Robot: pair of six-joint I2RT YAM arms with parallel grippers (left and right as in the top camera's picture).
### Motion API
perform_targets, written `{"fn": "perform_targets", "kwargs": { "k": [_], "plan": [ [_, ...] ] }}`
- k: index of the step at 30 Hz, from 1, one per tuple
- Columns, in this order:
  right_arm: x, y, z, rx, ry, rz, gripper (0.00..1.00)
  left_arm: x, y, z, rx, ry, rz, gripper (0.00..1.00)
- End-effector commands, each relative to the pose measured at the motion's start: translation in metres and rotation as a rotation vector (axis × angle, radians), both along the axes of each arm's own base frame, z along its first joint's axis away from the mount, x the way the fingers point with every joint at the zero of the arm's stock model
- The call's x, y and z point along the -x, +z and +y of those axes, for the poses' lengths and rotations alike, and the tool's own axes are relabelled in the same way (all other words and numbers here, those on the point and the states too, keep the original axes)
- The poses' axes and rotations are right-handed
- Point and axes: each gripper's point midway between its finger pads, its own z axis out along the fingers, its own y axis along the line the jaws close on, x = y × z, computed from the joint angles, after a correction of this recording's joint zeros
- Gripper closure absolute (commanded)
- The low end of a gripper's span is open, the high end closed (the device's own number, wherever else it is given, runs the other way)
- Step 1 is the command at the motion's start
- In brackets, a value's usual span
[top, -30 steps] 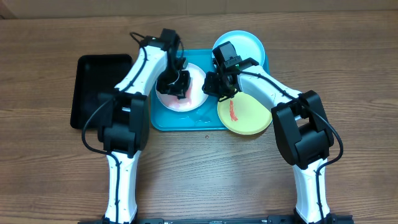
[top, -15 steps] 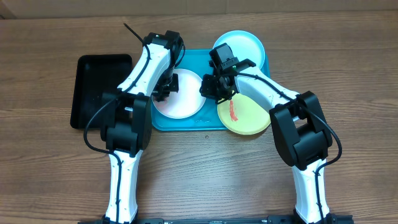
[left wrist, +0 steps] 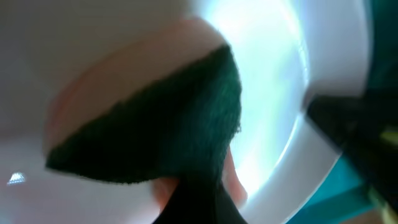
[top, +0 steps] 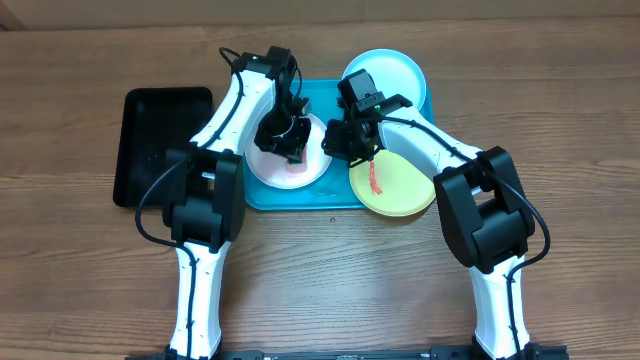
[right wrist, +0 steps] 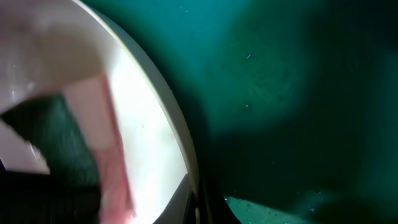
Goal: Clean dirty plates on tray and stack at the side
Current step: 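Scrub the white plate's red smear with the sponge in the left gripper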
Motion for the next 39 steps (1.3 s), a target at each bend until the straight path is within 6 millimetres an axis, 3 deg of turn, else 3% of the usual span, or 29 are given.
{"fn": "perform_targets", "kwargs": {
  "k": [1,4,6,9,12,16,21,24,27,31,33,36,39],
  "plan": [
    [-0.001,-0.003,-0.003,0.001,-0.007,0.01,0.96,-0.022,-0.013,-0.001,-0.025,0.115,-0.047,0.96],
    [-0.001,-0.003,-0.003,0.003,-0.007,0.012,0.96,-0.046,-0.016,0.025,-0.175,0.242,-0.148,0.96],
    [-0.001,-0.003,-0.003,0.003,-0.007,0.012,0.96,-0.052,-0.015,0.052,-0.326,0.347,-0.196,0.96],
    [-0.001,-0.003,-0.003,0.002,-0.007,0.01,0.96,-0.041,-0.01,0.085,-0.514,0.471,-0.198,0.96],
    [-0.002,-0.003,-0.003,0.001,-0.008,0.008,0.96,-0.021,-0.008,0.095,-0.581,0.498,-0.134,0.96],
    [-0.002,-0.002,-0.002,0.0,-0.008,0.006,0.96,0.006,-0.012,0.071,-0.469,0.319,0.014,0.96],
    [-0.002,-0.002,-0.002,-0.001,-0.01,0.008,0.96,0.04,-0.006,0.004,-0.074,-0.021,0.167,0.96],
    [-0.002,-0.002,-0.002,-0.001,-0.01,0.008,0.96,0.047,0.003,-0.024,0.115,-0.122,0.181,0.96],
    [-0.002,-0.002,-0.002,-0.001,-0.01,0.008,0.96,0.039,0.007,-0.039,0.206,-0.132,0.147,0.96],
    [-0.002,-0.003,-0.002,0.0,-0.01,0.009,0.96,0.011,-0.001,-0.039,0.167,-0.065,0.046,0.96],
    [-0.001,-0.003,-0.003,0.001,-0.01,0.011,0.96,-0.008,-0.008,-0.027,0.08,-0.001,-0.022,0.96],
    [-0.001,-0.003,-0.003,0.002,-0.01,0.013,0.96,-0.037,-0.015,0.006,-0.116,0.137,-0.129,0.96],
    [-0.001,-0.003,-0.003,0.002,-0.01,0.013,0.96,-0.047,-0.015,0.047,-0.337,0.268,-0.193,0.96]
  ]
}}
